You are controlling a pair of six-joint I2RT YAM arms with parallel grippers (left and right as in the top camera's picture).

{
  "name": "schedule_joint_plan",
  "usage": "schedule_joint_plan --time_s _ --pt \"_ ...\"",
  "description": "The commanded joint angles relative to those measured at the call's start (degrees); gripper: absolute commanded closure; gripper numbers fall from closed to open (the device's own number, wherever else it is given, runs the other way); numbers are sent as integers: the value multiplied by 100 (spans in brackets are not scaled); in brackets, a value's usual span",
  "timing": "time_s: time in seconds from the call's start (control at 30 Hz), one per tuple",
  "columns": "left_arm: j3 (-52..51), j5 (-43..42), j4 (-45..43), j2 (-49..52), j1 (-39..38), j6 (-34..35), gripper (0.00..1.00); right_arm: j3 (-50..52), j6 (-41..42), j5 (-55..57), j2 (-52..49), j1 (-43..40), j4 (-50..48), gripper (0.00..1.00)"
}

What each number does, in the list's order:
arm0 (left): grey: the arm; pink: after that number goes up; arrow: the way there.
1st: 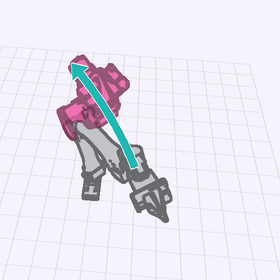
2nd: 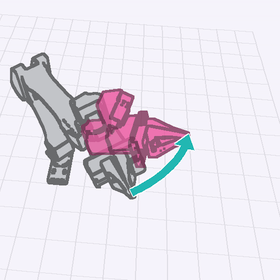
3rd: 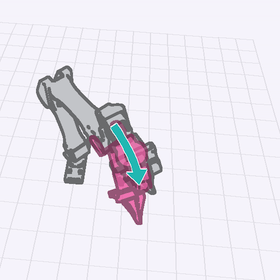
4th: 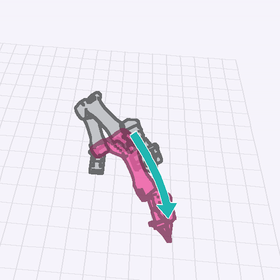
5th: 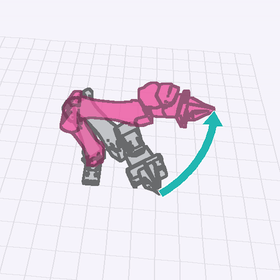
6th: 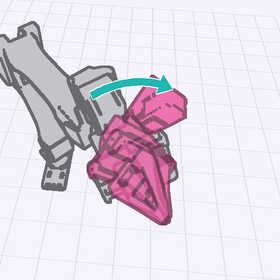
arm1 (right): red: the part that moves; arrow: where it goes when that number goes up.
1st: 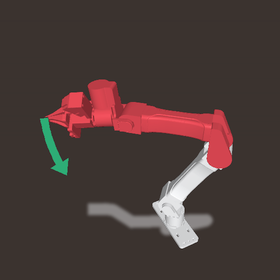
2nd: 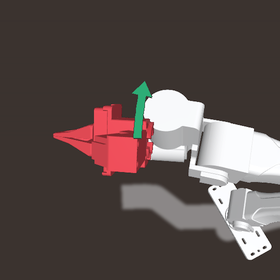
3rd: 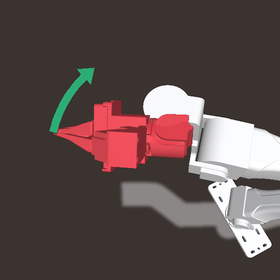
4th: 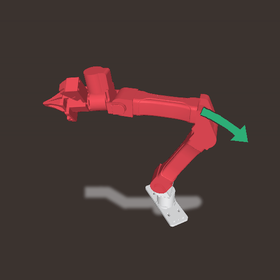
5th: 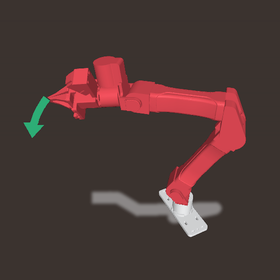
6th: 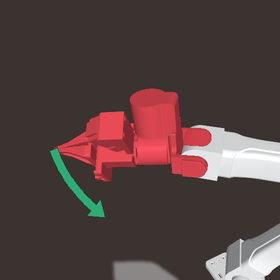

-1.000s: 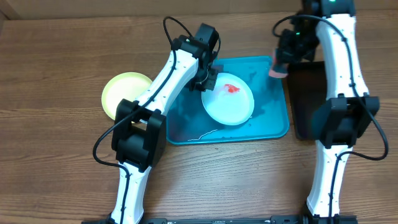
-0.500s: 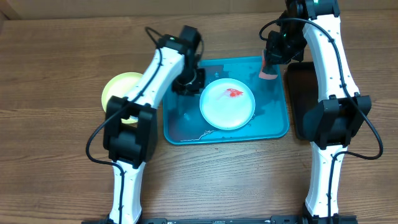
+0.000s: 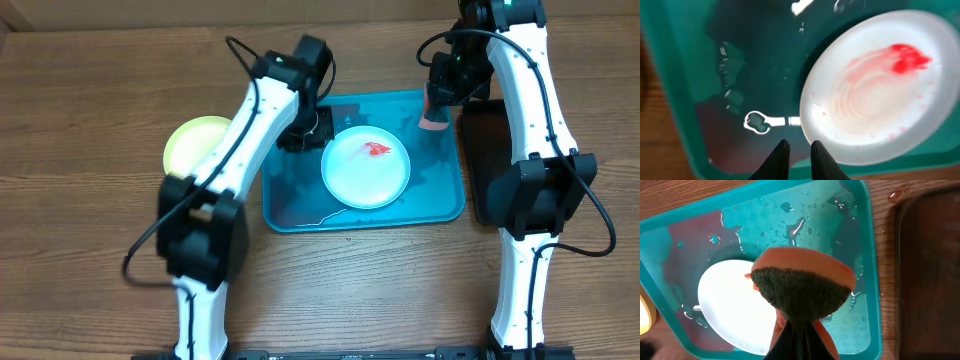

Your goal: Clean dirty plates on tray and stack at the side

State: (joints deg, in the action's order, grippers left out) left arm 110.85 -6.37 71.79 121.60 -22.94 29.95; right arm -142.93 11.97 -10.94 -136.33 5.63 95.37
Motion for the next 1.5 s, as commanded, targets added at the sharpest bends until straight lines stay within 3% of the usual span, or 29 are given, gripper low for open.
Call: schedule_joint_plan --time_s 0.0,0.2,0.27,0.4,0.57,0.67,0.83,1.47 --pt "-291 520 -146 -935 -179 389 81 -229 -7 98 304 -22 -33 96" --pt "-1794 533 -1373 -1456 -660 1226 73 -229 -4 96 304 -22 -31 96" --pt "-2203 535 -1794 -1405 -767 1668 65 -229 -7 96 304 -22 -33 96" --pt "-2865 551 -2544 -1290 -894 2439 65 -232 -4 70 304 -22 -31 96" --pt "-3303 990 -2855 -1220 -953 3307 68 -229 -4 37 304 -22 15 96" --pt "-3482 1314 -3062 -1220 -988 3700 63 -229 -4 37 304 -22 42 96" --pt "-3823 1233 -3539 -1220 -1049 3740 66 -229 -4 37 304 -22 37 96" --pt "-4148 1084 -3805 -1220 -1290 3934 81 -229 -4 35 304 -22 35 96"
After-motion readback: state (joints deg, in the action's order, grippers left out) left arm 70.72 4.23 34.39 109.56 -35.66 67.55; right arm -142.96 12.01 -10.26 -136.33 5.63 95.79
